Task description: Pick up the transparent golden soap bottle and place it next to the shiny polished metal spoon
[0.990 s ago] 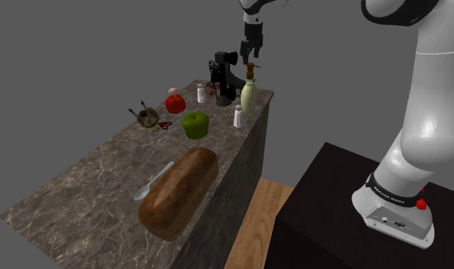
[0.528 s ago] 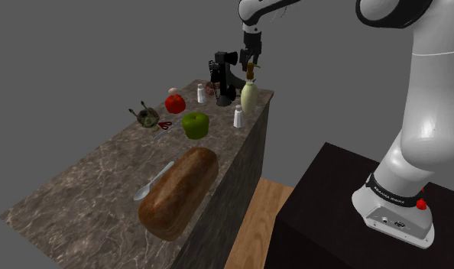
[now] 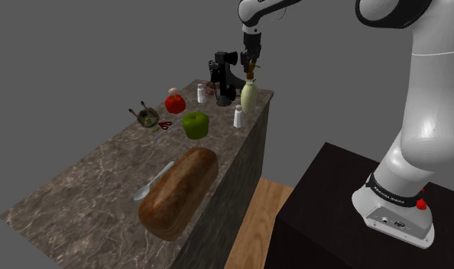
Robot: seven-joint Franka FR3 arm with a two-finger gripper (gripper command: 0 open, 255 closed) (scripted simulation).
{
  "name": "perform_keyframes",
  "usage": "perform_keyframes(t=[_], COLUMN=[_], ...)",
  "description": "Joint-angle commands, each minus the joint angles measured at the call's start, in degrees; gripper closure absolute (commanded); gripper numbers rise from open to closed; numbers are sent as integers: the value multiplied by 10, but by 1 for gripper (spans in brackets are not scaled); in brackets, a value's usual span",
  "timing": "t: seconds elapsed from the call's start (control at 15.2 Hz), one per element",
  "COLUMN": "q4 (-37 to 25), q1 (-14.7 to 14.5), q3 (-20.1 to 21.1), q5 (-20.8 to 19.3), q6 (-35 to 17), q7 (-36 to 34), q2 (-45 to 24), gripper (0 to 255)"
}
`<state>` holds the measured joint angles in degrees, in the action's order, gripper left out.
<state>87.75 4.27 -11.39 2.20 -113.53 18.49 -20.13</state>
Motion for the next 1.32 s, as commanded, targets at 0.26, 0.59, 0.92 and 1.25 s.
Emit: perform_keyframes(t=[0.26, 0.59, 0.92, 1.25], q4=[0, -6, -41, -81], q1=[0, 0, 1, 2], q3=[0, 0, -1, -1], q5=[0, 0, -1, -1], q6=[0, 7, 44, 83], q7=[0, 0, 0, 1], q2=[0, 1, 4, 3], gripper=[255, 255, 255, 255])
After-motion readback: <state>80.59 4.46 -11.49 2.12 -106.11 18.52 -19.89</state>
